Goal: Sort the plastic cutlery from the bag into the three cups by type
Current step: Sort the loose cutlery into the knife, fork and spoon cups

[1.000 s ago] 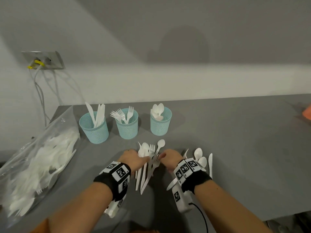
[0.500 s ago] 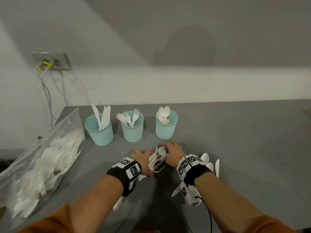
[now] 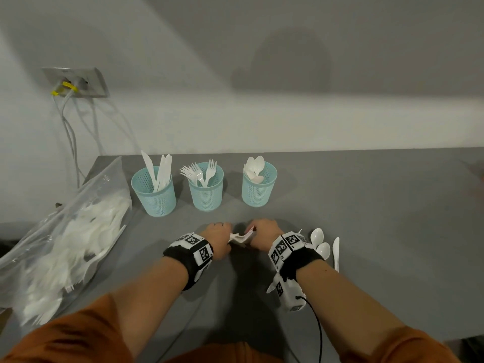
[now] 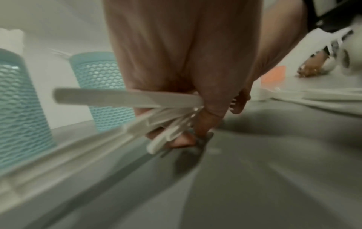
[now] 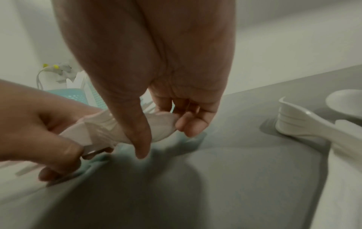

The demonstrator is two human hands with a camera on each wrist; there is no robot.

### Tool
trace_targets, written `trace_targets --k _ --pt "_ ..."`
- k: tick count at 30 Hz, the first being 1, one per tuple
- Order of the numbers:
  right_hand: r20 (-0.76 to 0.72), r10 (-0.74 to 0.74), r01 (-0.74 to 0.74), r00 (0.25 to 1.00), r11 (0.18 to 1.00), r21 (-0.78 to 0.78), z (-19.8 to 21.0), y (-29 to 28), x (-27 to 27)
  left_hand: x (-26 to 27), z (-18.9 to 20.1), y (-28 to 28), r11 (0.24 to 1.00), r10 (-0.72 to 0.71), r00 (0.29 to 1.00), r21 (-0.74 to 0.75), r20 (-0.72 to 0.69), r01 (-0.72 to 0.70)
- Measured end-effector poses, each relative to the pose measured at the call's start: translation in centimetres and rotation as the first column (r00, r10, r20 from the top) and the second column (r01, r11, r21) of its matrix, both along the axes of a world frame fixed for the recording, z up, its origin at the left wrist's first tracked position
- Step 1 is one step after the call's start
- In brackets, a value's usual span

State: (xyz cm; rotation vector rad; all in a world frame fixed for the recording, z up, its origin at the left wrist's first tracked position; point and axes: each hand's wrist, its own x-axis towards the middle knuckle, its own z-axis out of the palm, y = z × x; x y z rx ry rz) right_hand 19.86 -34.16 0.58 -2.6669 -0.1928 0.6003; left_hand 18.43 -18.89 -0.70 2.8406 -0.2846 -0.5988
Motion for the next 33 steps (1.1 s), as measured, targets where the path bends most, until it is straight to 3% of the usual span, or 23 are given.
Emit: trace_targets --k 2,6,10,13,16,22,27,30,33 --pt "0.085 -0.030 0.027 0.996 0.999 0.031 0.2 0.0 0.0 -0.1 0.5 0.5 0.995 -0.002 1.000 -0.097 0.004 0.002" --pt "0.117 -0.116 0.070 0.986 0.939 0.338 1.9 0.5 0.4 -0.6 2.1 1.7 0.928 0.067 0.997 -0.369 0.032 -0.051" --pt "0.258 -0.243 0.075 0.935 0.847 0.526 4.2 2.1 0.6 -1.0 3.2 2.5 0.875 0.184 0.959 -0.480 0.214 -0.061" --pt "0.255 -0.337 0.109 0.906 0.769 0.630 5.7 3.7 0.5 -1.2 3.6 3.0 0.821 0.314 0.920 -0.553 0.233 -0.140" --pt "0.233 -0.252 0.063 0.939 0.793 0.606 6.6 5.1 0.4 -1.6 3.8 3.7 0.800 0.379 0.890 -0.573 0.255 -0.177" --pt "0.508 -0.024 -0.167 0.861 0.930 0.328 7.7 7.0 0.9 -2.0 4.8 6.3 0.799 0.405 0.858 -0.579 0.316 -0.164" --pt "0.449 0.201 -0.338 0.871 0.908 0.249 9.0 9.1 1.3 -2.5 5.6 8.7 0.798 0.382 0.871 -0.585 0.307 -0.144" --pt "0.388 0.251 -0.395 0.887 0.847 0.356 8.9 10.8 1.6 -2.9 5.9 9.8 0.773 0.382 0.879 -0.620 0.287 -0.134" --pt "0.293 0.187 -0.325 0.938 0.771 0.548 9.2 12.2 1.2 -3.1 6.1 11.0 0.713 0.447 0.856 -0.681 0.260 -0.165"
